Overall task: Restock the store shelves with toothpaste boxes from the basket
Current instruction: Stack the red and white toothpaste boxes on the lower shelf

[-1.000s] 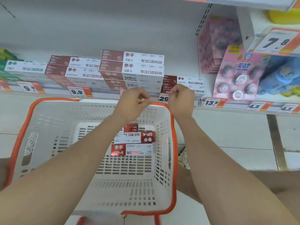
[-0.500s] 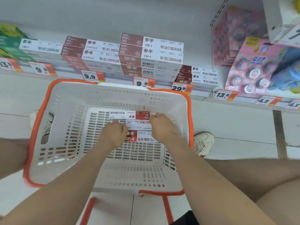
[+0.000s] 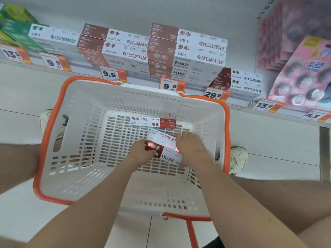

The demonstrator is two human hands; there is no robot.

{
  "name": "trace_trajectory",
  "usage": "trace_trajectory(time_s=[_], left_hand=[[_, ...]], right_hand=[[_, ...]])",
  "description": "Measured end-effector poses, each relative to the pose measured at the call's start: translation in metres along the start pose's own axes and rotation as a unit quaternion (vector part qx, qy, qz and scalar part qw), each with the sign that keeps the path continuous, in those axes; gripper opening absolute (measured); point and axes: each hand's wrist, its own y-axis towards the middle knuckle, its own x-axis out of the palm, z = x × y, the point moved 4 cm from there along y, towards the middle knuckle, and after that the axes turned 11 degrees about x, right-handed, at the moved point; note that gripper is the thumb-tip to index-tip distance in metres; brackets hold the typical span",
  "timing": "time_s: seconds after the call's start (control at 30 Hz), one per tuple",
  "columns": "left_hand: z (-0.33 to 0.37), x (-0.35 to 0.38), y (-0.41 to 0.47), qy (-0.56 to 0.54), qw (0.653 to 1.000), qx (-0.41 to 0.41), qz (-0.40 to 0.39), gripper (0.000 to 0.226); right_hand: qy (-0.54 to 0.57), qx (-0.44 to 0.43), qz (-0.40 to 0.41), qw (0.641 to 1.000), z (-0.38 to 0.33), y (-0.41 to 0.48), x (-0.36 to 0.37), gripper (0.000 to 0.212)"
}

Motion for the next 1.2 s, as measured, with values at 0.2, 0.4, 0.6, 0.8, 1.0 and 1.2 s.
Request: trace_trajectory(time_s=[0.2,0.4,0.6,0.8,1.0,1.2], left_hand=[[-0.010,0.002,-0.001,-0.085,0.994,-0.065,-0.016,0.019],[-0.001,-0.016,-0.016,-0.206,0.977,-0.061,-0.005,0.036],[0.027,-0.054,-0.034,-0.238,0.966,-0.012,0.102,0.036],[0.061,-0.086,-0.061,-0.195,0.963,0.089,0.161,0.029],[0.078,-0.102,-0.081,-0.230,0.941,0.122,0.216,0.023],[0.091,-0.104,-0.090,-0.267,0.927,0.130,0.228,0.030]], right_hand=[[0.032,-0.008,0.016,0.999,0.003,-0.006,-0.007,0.111],[0.274,0.005,-0.066,0.959,0.030,-0.014,-0.054,0.066],[0.436,0.028,0.064,0.897,0.060,-0.049,-0.113,0.033],[0.566,0.062,0.123,0.813,0.073,-0.082,-0.116,0.009],[0.683,0.118,0.143,0.707,0.079,-0.112,-0.137,0.038],[0.782,0.096,0.070,0.612,0.081,-0.124,-0.145,0.054]])
